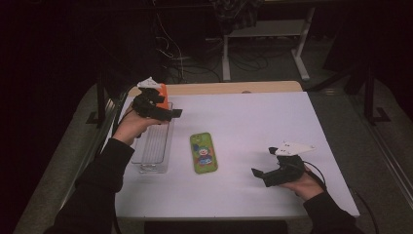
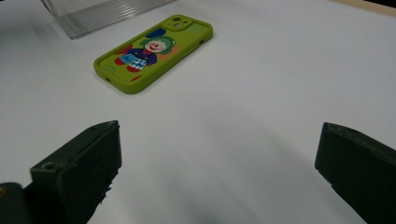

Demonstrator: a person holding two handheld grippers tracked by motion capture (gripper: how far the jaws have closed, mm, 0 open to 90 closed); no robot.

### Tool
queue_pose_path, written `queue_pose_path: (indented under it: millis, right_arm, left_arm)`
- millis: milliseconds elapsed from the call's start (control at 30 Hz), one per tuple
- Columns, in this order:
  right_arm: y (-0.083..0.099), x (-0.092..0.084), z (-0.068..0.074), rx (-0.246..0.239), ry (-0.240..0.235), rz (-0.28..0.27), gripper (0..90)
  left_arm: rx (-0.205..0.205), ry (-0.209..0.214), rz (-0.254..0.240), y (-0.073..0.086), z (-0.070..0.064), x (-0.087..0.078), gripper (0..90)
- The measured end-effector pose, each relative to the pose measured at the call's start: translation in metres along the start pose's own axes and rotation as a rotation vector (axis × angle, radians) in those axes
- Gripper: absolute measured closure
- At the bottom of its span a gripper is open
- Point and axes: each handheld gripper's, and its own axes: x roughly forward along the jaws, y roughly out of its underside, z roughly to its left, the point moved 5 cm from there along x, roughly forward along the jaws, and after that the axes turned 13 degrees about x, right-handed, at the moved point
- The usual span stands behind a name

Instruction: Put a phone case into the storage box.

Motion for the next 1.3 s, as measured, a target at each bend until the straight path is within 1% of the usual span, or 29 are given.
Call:
queue_pose_path:
  millis: [67,100,133,333,433,467,500,567,633,667,700,733,767,833,967,1000,1033,1100,1167,1200,1300]
  right_arm:
    - [0.0,0.0,0.0,0.0,0.001,0.002,0.0]
    - [0.0,0.0,0.0,-0.003,0.0,0.002,0.0]
    - [0.0,0.0,0.0,-0.004,-0.001,0.005,0.0]
    - [0.001,0.001,0.0,0.0,0.002,0.013,0.0]
    - [0.001,0.001,0.0,0.001,0.0,0.013,0.0]
    - [0.001,0.001,0.0,0.0,0.001,0.016,0.0]
    - [0.001,0.001,0.0,-0.001,0.001,0.017,0.0]
    - [0.001,0.001,0.0,0.0,0.001,0.013,0.0]
    - [0.001,0.001,0.0,0.002,0.003,0.012,0.0]
    - [0.001,0.001,-0.001,0.002,0.004,0.013,0.0]
    - [0.001,0.001,0.0,0.002,0.004,0.014,0.0]
    - [0.001,0.0,0.0,0.002,0.003,0.014,0.0]
    - [0.001,0.0,0.0,0.002,0.003,0.014,0.0]
    - [0.001,0.0,0.0,0.004,0.003,0.01,0.0]
    - [0.001,0.0,0.0,0.007,0.005,0.014,0.0]
    - [0.001,0.0,0.0,0.005,0.003,0.013,0.0]
    - [0.001,0.0,0.0,0.004,0.002,0.012,0.0]
    - [0.001,0.0,0.0,0.003,0.004,0.015,0.0]
    - [0.002,0.0,-0.001,0.004,0.003,0.016,0.0]
    - [0.002,-0.001,-0.001,0.005,0.001,0.017,0.0]
    - [0.002,-0.002,-0.001,0.009,0.002,0.013,0.0]
  left_arm:
    - [0.004,0.015,-0.006,0.0,-0.006,0.001,6.2]
    - [-0.001,0.02,-0.015,0.0,-0.01,0.002,6.2]
    - [0.012,0.024,-0.011,0.001,-0.012,0.003,6.2]
    - [0.017,0.06,-0.039,0.001,-0.034,0.007,7.1]
    - [0.036,0.068,-0.042,0.003,-0.047,0.009,9.7]
    - [0.045,0.074,-0.035,0.004,-0.052,0.009,10.9]
    - [0.041,0.078,-0.042,0.005,-0.057,0.011,13.4]
    - [0.049,0.089,-0.026,0.009,-0.066,0.014,17.3]
    - [0.057,0.092,-0.017,0.013,-0.074,0.017,23.0]
    - [0.051,0.093,-0.014,0.015,-0.078,0.018,26.8]
    - [0.056,0.1,-0.005,0.018,-0.081,0.019,30.7]
    - [0.045,0.103,-0.011,0.02,-0.086,0.021,34.8]
    - [0.054,0.104,0.001,0.023,-0.089,0.022,39.1]
    - [0.05,0.103,0.003,0.028,-0.096,0.025,47.2]
    - [0.022,0.119,0.01,0.038,-0.106,0.029,61.7]
    - [0.035,0.121,0.024,0.041,-0.107,0.029,65.4]
    - [0.018,0.122,0.028,0.044,-0.11,0.03,68.0]
    - [0.025,0.116,0.039,0.049,-0.113,0.03,73.8]
    - [0.012,0.111,0.048,0.055,-0.117,0.03,78.8]
    - [0.028,0.109,0.057,0.058,-0.118,0.029,80.6]
    - [0.018,0.114,0.061,0.065,-0.125,0.03,85.7]
